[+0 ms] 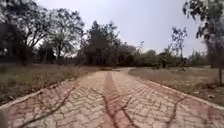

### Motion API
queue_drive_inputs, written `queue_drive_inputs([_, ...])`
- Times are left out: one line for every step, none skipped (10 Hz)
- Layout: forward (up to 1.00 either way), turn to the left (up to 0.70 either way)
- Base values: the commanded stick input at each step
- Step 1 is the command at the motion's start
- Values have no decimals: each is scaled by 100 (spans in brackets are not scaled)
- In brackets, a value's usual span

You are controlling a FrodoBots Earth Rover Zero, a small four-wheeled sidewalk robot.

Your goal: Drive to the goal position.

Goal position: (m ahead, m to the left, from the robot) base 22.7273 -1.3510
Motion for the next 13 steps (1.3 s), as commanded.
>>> queue_drive_inputs([70,0])
queue_drive_inputs([70,0])
queue_drive_inputs([70,0])
queue_drive_inputs([70,0])
queue_drive_inputs([70,0])
queue_drive_inputs([70,0])
queue_drive_inputs([70,0])
queue_drive_inputs([70,0])
queue_drive_inputs([70,0])
queue_drive_inputs([70,0])
queue_drive_inputs([70,0])
queue_drive_inputs([70,0])
queue_drive_inputs([70,0])
